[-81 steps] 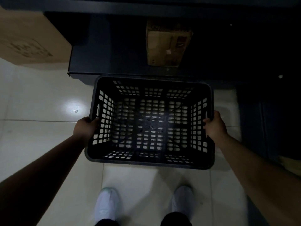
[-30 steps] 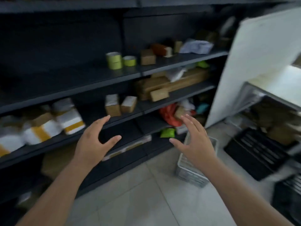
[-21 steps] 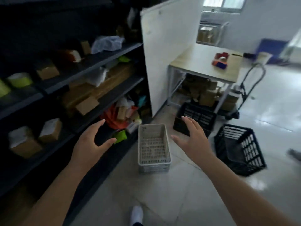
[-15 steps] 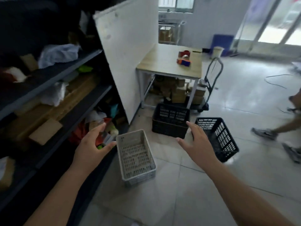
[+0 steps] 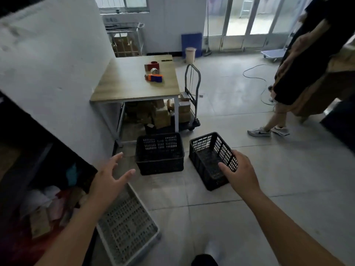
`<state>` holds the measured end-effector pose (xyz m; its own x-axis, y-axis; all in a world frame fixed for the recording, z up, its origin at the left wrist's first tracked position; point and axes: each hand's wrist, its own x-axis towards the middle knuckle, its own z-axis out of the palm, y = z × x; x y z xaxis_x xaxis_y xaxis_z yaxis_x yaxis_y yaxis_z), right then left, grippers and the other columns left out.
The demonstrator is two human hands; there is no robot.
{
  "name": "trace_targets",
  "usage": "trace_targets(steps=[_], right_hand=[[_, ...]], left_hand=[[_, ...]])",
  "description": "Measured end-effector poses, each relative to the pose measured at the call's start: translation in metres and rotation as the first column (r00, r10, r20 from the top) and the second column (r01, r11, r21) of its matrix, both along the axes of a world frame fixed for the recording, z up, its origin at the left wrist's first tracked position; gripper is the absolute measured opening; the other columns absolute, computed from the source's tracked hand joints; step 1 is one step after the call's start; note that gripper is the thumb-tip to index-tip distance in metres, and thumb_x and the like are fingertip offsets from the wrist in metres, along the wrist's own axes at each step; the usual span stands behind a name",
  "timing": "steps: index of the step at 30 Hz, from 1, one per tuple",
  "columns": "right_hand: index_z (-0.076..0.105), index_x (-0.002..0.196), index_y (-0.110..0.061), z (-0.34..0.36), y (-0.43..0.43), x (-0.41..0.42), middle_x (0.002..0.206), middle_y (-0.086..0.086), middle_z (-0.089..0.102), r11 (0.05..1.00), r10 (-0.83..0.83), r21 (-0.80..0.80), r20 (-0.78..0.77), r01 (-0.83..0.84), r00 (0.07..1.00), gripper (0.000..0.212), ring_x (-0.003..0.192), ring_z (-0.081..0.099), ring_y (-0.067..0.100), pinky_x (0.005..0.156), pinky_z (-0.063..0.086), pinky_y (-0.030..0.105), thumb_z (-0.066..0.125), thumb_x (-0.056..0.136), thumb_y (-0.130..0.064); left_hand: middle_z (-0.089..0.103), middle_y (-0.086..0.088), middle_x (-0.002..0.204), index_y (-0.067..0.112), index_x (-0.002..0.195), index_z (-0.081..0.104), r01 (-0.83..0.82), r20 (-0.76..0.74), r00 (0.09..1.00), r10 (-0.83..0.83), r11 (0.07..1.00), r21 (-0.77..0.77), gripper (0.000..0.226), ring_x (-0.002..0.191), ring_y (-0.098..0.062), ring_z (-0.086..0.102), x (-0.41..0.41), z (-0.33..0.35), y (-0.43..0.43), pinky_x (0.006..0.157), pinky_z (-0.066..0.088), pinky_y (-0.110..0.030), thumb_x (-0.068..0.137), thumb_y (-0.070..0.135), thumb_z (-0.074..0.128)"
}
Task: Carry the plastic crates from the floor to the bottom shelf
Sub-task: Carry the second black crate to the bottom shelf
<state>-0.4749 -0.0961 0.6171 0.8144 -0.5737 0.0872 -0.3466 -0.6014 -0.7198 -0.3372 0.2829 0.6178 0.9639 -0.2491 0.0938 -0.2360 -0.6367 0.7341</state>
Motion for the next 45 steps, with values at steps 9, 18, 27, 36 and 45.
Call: trace_targets(steps=[9, 18, 27, 36, 45], right_hand=[[0.048, 0.135, -0.02, -0.06, -0.142, 0.079, 0.131, 0.006, 0.053, 0.949, -0.264, 0.166, -0.05, 0.269, 0.963, 0.057, 0.113, 0.054, 0.021, 0.087, 0.041, 0.032, 0.064, 0.086, -0.043], [0.044, 0.14, -0.016, -0.132, -0.222, 0.148, 0.135, 0.01, 0.052, 0.815, -0.47, 0.266, -0.219, 0.516, 0.855, 0.064, 0.117, 0.054, 0.025, 0.097, 0.046, 0.04, 0.064, 0.087, -0.044], [0.048, 0.135, -0.016, -0.227, -0.261, 0.234, 0.129, 0.01, 0.055, 0.531, -0.689, 0.294, -0.396, 0.795, 0.607, 0.057, 0.105, 0.058, 0.023, 0.084, 0.042, 0.031, 0.063, 0.087, -0.043], [0.043, 0.141, -0.014, -0.419, -0.305, 0.287, 0.134, 0.01, 0.052, 0.362, -0.703, 0.31, -0.529, 0.879, 0.476, 0.062, 0.113, 0.056, 0.025, 0.09, 0.044, 0.035, 0.062, 0.089, -0.042], [0.035, 0.144, -0.013, -0.67, -0.363, 0.327, 0.143, 0.017, 0.042, 0.268, -0.741, 0.27, -0.556, 0.925, 0.376, 0.065, 0.124, 0.05, 0.033, 0.093, 0.041, 0.038, 0.06, 0.091, -0.04]], left_hand=[[0.053, 0.009, 0.141, 0.034, 0.144, 0.044, 0.144, -0.046, 0.989, -0.143, 0.989, 0.022, 0.083, 0.118, -0.01, 0.051, 0.143, -0.033, -0.185, 0.087, 0.045, -0.031, 0.073, 0.074, 0.06], [0.056, 0.006, 0.139, 0.03, 0.142, 0.046, 0.363, -0.112, 0.93, -0.349, 0.92, 0.144, 0.07, 0.117, -0.012, 0.055, 0.285, -0.085, -0.366, 0.086, 0.046, -0.032, 0.081, 0.057, 0.069], [0.061, 0.007, 0.126, 0.028, 0.141, 0.049, 0.602, -0.321, 0.793, -0.518, 0.75, 0.274, 0.071, 0.11, -0.015, 0.058, 0.446, -0.191, -0.511, 0.084, 0.048, -0.033, 0.08, 0.06, 0.069], [0.059, 0.005, 0.133, 0.027, 0.14, 0.049, 0.67, -0.434, 0.735, -0.521, 0.656, 0.346, 0.072, 0.108, -0.013, 0.057, 0.532, -0.413, -0.627, 0.086, 0.047, -0.035, 0.078, 0.058, 0.071], [0.051, -0.016, 0.144, 0.009, 0.148, 0.039, 0.546, -0.395, 0.834, -0.385, 0.678, 0.492, 0.089, 0.128, -0.033, 0.05, 0.624, -0.669, -0.704, 0.103, 0.039, -0.042, 0.079, 0.053, 0.074]])
